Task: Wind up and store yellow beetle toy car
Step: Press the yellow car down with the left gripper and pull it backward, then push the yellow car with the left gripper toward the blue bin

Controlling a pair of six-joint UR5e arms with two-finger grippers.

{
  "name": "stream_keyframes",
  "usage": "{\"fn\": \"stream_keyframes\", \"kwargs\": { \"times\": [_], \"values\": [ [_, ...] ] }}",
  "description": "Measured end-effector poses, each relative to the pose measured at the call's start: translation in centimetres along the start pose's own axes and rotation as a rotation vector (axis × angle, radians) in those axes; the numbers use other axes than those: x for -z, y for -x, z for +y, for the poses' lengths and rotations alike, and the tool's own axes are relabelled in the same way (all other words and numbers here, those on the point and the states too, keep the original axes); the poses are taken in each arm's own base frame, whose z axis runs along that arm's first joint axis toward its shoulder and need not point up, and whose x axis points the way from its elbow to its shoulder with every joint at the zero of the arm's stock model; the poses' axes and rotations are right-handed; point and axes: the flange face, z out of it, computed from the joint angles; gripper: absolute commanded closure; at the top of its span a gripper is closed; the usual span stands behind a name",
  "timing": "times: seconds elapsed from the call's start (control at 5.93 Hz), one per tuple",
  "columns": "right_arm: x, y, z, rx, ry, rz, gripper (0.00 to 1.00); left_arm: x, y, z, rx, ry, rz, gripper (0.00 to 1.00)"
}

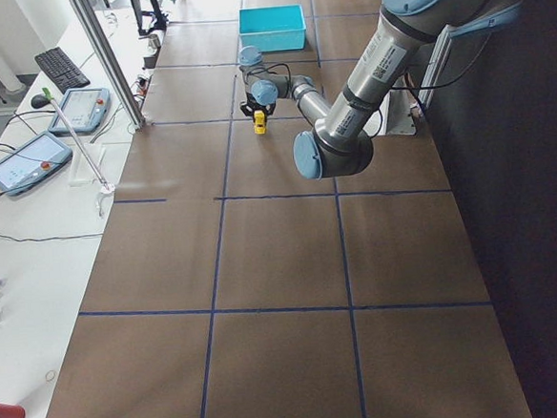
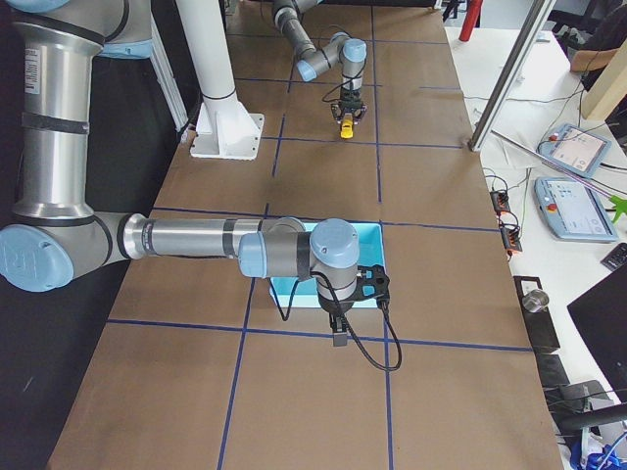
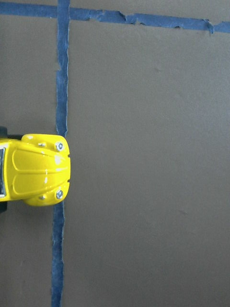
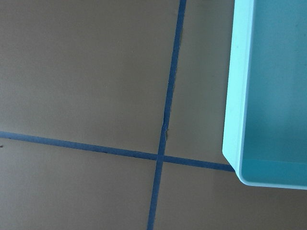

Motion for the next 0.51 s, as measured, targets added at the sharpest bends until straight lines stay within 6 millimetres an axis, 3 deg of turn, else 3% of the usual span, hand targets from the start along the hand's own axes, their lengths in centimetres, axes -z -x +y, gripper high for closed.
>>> {"fn": "stream_keyframes", "kwargs": {
  "times": [0.51],
  "values": [
    [-0.46,0.87,-0.04,0.012,0.009,-0.020,0.00,-0.29,-0.15,0.77,-0.015,-0.029,-0.007,1.00]
  ]
}}
